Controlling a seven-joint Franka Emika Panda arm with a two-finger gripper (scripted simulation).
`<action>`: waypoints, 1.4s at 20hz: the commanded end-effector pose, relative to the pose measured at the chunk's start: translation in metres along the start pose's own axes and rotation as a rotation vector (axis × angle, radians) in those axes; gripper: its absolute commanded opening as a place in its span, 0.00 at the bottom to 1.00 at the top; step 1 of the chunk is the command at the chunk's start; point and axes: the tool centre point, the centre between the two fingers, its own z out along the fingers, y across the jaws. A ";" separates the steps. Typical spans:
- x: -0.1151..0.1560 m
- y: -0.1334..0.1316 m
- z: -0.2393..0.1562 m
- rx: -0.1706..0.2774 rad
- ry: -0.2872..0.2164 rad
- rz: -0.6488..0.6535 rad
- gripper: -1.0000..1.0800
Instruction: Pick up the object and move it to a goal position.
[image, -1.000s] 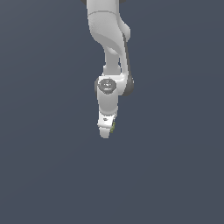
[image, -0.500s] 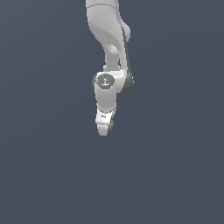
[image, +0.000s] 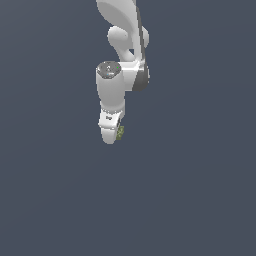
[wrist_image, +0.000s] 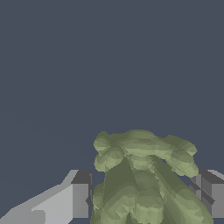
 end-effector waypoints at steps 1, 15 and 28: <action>-0.011 -0.002 -0.026 -0.001 0.001 0.000 0.00; -0.076 -0.012 -0.181 0.000 0.004 -0.001 0.00; -0.127 -0.014 -0.296 0.000 0.002 0.001 0.00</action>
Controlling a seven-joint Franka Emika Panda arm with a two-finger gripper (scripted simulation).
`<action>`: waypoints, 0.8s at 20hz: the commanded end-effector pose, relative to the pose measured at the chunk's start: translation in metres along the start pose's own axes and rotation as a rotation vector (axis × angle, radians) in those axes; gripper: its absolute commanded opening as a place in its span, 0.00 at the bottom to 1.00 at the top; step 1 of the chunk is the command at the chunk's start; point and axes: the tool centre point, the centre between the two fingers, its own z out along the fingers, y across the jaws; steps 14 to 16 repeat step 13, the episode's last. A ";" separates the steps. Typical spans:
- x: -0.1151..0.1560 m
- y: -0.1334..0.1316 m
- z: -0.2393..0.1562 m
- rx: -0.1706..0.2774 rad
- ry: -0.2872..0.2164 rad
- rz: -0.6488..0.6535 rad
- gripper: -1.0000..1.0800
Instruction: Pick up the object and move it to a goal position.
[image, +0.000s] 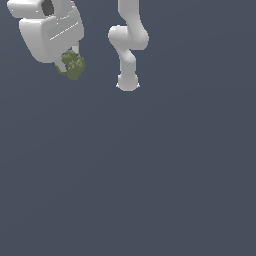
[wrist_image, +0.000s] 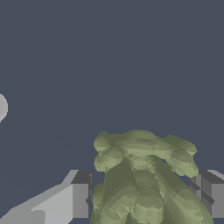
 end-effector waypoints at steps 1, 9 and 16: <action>-0.007 0.000 -0.016 0.002 0.000 0.000 0.00; -0.018 0.001 -0.041 0.002 -0.001 0.000 0.00; -0.019 0.002 -0.044 0.002 -0.002 0.000 0.00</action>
